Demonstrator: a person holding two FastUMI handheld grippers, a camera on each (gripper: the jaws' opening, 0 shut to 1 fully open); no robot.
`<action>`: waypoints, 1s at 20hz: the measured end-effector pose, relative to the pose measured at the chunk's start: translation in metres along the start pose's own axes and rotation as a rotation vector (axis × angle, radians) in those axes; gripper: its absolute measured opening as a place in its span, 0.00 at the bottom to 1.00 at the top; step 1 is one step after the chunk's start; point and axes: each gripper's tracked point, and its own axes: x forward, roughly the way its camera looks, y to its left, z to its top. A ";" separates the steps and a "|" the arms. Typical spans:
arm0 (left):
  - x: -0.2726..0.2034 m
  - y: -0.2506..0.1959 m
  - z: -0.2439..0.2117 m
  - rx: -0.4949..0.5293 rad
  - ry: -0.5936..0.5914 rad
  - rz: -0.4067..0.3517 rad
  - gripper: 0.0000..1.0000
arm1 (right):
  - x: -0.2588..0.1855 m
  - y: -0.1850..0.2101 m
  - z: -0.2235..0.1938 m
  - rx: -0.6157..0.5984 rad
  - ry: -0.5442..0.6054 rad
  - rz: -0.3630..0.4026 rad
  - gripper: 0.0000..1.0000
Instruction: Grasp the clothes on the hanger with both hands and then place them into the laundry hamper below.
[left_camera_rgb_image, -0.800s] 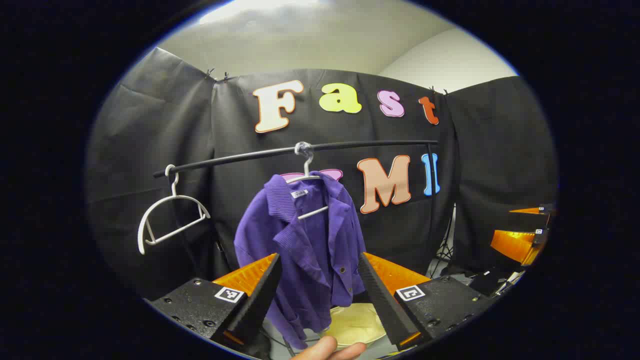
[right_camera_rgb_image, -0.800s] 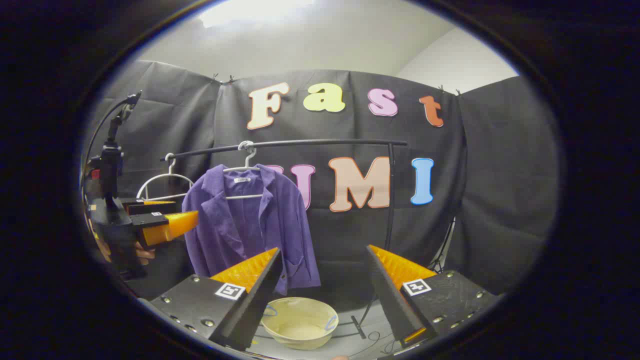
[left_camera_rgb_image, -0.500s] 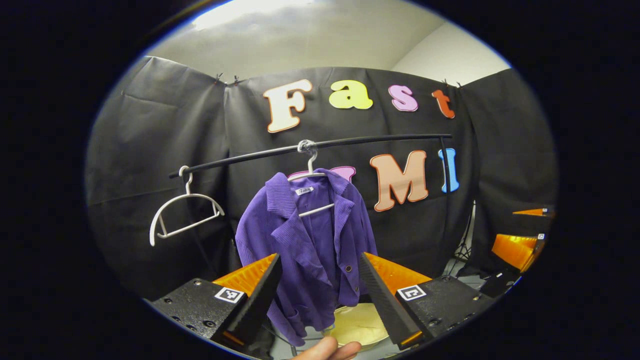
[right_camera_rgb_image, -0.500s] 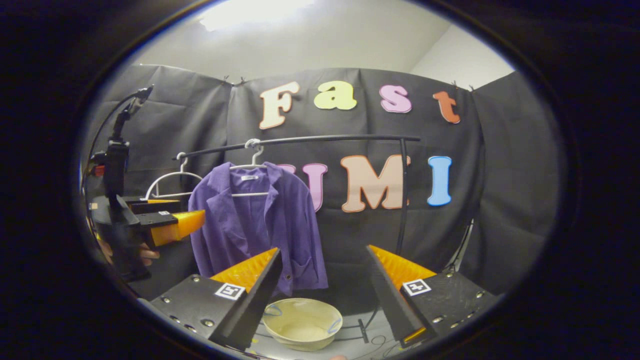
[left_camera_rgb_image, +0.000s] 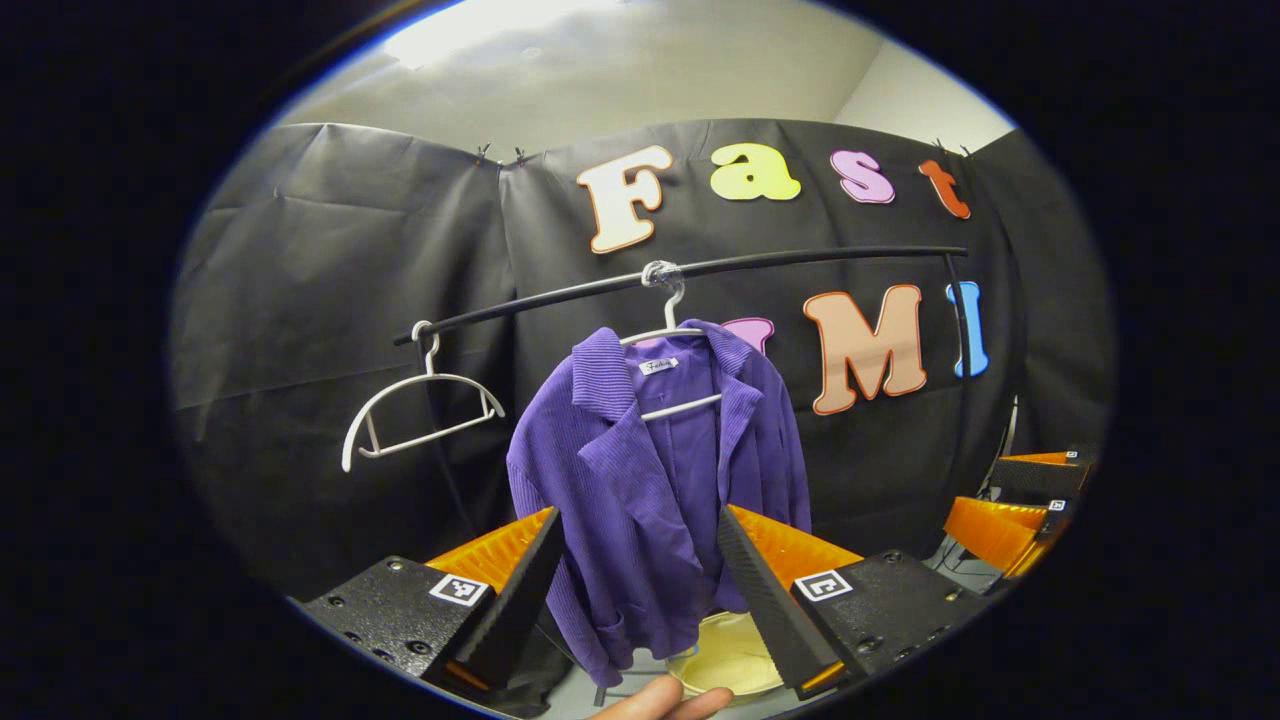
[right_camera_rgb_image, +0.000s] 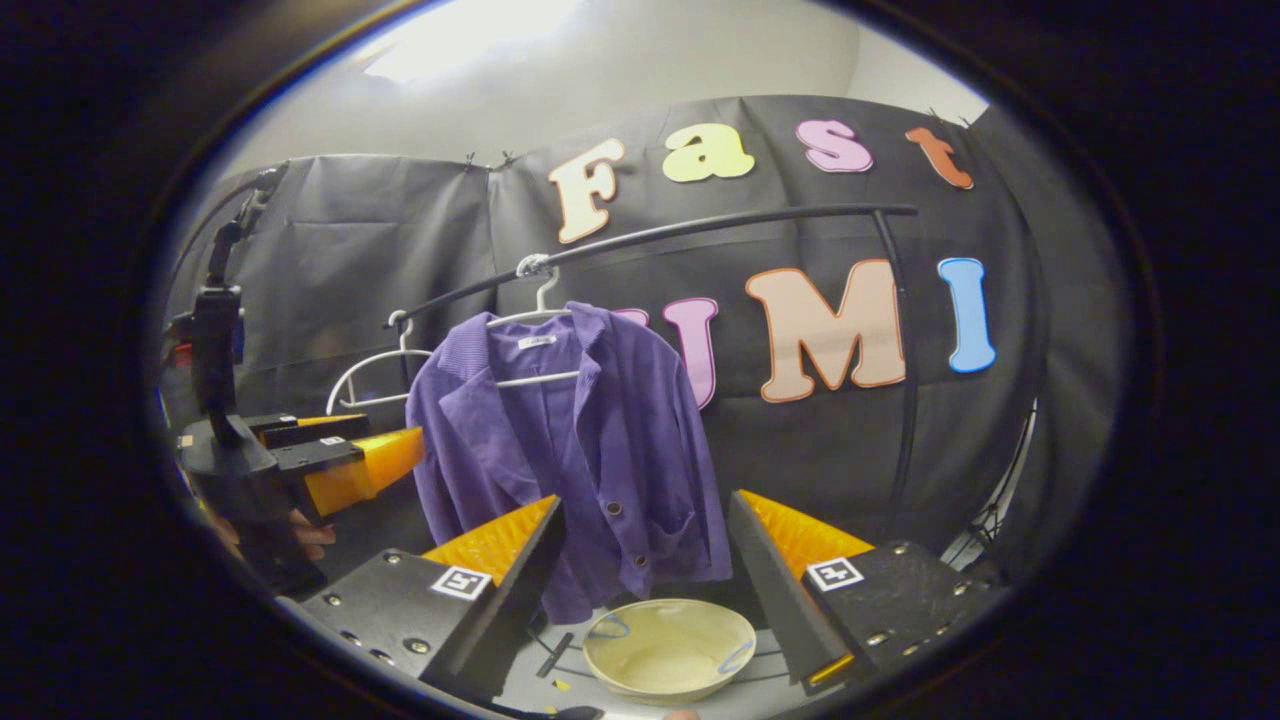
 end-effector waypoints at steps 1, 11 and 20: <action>0.008 0.002 -0.001 0.003 0.005 0.007 0.96 | 0.012 0.005 0.002 0.004 -0.001 0.019 0.99; 0.100 0.007 -0.041 -0.002 0.052 0.029 0.96 | 0.150 0.041 0.022 0.014 0.021 0.100 0.99; 0.159 0.007 -0.057 -0.005 0.064 0.073 0.96 | 0.257 0.055 0.028 0.056 0.047 0.108 0.96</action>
